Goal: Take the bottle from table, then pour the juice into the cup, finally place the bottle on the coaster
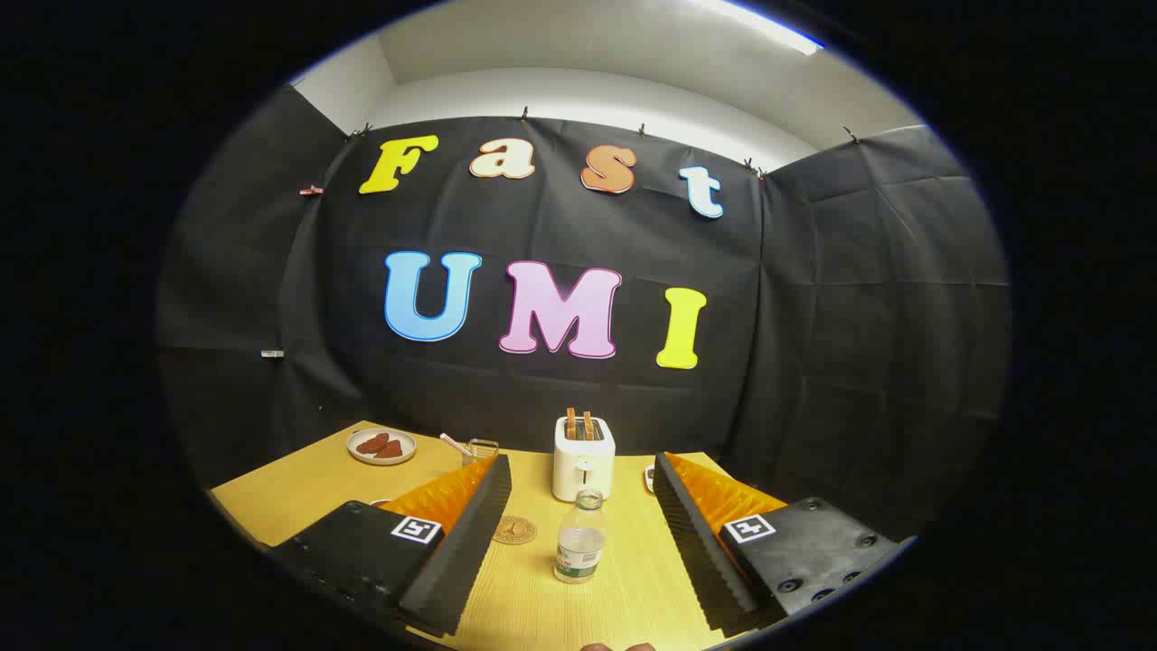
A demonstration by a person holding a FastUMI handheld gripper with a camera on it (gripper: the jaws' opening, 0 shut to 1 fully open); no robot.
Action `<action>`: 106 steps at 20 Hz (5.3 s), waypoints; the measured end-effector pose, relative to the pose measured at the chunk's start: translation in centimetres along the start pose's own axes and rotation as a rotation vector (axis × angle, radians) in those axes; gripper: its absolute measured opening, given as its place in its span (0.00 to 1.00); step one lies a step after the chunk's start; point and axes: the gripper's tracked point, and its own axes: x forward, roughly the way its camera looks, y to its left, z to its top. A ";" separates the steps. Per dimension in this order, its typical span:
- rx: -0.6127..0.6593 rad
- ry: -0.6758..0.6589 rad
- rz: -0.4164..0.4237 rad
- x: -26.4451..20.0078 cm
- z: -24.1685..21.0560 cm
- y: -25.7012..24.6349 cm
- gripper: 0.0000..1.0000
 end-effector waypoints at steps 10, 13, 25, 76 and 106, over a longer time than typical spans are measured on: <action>0.023 0.025 0.004 0.9 -0.2 0.5 0.97; 0.017 0.033 0.005 1.3 -0.4 0.8 0.97; 0.017 0.037 0.043 3.5 0.1 1.4 0.97; -0.073 0.270 0.290 15.4 -21.4 1.1 0.74; -0.931 0.160 0.384 17.4 -15.5 15.1 0.74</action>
